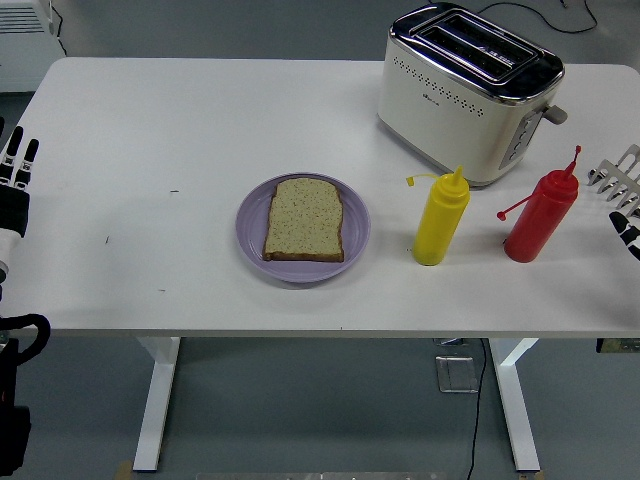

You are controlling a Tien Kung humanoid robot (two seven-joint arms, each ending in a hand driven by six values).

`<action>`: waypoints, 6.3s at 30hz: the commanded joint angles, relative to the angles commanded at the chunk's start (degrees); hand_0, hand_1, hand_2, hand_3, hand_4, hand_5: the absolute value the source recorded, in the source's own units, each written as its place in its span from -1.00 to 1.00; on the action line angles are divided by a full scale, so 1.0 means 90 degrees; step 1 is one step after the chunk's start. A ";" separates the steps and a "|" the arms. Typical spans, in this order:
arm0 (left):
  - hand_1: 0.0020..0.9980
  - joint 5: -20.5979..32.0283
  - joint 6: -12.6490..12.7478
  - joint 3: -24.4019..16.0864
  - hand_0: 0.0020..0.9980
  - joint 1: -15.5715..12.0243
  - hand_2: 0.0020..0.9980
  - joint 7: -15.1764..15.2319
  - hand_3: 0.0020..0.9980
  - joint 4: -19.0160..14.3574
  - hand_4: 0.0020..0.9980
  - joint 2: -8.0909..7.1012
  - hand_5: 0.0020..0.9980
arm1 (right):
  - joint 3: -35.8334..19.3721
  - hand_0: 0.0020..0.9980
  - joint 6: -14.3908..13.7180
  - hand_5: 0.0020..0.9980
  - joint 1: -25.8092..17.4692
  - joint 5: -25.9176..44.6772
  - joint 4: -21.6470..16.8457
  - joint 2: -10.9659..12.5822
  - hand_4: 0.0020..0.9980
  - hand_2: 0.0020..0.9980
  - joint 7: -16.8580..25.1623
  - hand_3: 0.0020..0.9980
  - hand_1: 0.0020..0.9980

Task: Pick up the cup,pour liquid into bread,place the cup on the desk

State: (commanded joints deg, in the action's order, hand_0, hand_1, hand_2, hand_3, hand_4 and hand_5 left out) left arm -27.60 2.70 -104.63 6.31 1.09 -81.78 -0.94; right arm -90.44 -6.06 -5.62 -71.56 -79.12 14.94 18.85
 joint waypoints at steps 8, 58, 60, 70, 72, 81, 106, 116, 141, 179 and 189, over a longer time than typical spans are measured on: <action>0.50 -0.0002 0.0002 -0.0006 0.59 0.0007 0.51 -0.0001 0.43 -0.0001 0.02 -0.0001 0.98 | 0.0358 1.00 -0.0177 -0.52 -0.0133 -0.0062 -0.0165 0.0136 0.85 1.00 -0.0021 1.00 0.87; 0.50 -0.0010 0.0008 -0.0062 0.59 -0.0013 0.50 0.0002 0.42 0.0008 0.01 0.0036 0.98 | 0.2544 0.85 -0.1024 -0.56 0.1962 0.1190 0.1480 -0.0280 0.79 0.80 0.0455 0.94 0.71; 0.50 -0.0009 0.0008 -0.0064 0.59 -0.0012 0.50 0.0002 0.42 0.0010 0.01 0.0040 0.98 | 0.2673 0.61 -0.1155 -0.63 0.2065 0.1394 0.1579 -0.0320 0.73 0.47 0.0541 0.66 0.49; 0.50 -0.0011 0.0011 -0.0075 0.59 -0.0011 0.50 0.0003 0.42 0.0015 0.01 0.0046 0.98 | 0.3066 0.39 -0.1686 -0.70 0.2355 0.2324 0.1883 -0.0421 0.65 0.23 0.0910 0.41 0.28; 0.50 -0.0012 0.0010 -0.0075 0.59 -0.0010 0.50 0.0003 0.42 0.0013 0.01 0.0046 0.98 | 0.3112 -0.10 -0.1748 -0.95 0.2384 0.2423 0.1925 -0.0430 0.41 -0.06 0.0956 -0.02 -0.11; 0.50 -0.0011 0.0013 -0.0078 0.59 -0.0014 0.50 0.0004 0.42 0.0016 0.01 0.0048 0.99 | 0.3209 -0.36 -0.1900 -0.90 0.2438 0.2958 0.2009 -0.0458 0.38 -0.15 0.1138 -0.13 -0.29; 0.50 -0.0015 0.0018 -0.0098 0.59 -0.0018 0.50 0.0005 0.42 0.0007 0.01 0.0051 0.98 | 0.2723 -0.80 -0.1938 -0.78 0.2369 0.2932 0.1056 -0.0229 0.18 -0.36 0.1027 -0.22 -0.62; 0.50 -0.0017 0.0017 -0.0098 0.59 -0.0028 0.50 0.0006 0.42 0.0004 0.01 0.0046 0.98 | 0.2294 -0.79 -0.1909 -0.84 0.2578 0.1576 0.0061 0.0266 0.15 -0.35 0.0169 -0.21 -0.62; 0.50 -0.0015 0.0020 -0.0175 0.59 -0.0049 0.50 0.0010 0.42 0.0006 0.01 0.0051 0.98 | 0.3905 -0.76 -0.2059 -0.87 0.5128 -0.4047 -0.0027 0.0617 0.03 -0.36 -0.2695 -0.23 -0.65; 0.50 -0.0013 0.0019 -0.0238 0.59 -0.0053 0.50 0.0016 0.42 0.0007 0.01 0.0063 0.98 | 0.5701 -0.73 -0.1215 -0.82 0.6323 -0.6493 0.0783 0.0233 -0.03 -0.38 -0.3465 -0.22 -0.68; 0.50 -0.0013 0.0021 -0.0251 0.59 -0.0061 0.50 0.0018 0.42 0.0009 0.00 0.0053 0.98 | 0.5299 -0.74 -0.1346 -0.81 0.6454 -0.6493 0.0614 0.0280 -0.06 -0.38 -0.3459 -0.23 -0.68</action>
State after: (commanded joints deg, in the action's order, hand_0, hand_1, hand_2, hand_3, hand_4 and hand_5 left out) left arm -27.72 2.89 -106.89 5.76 1.26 -81.71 -0.46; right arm -42.75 -18.18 52.47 -130.00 -73.59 17.46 -12.28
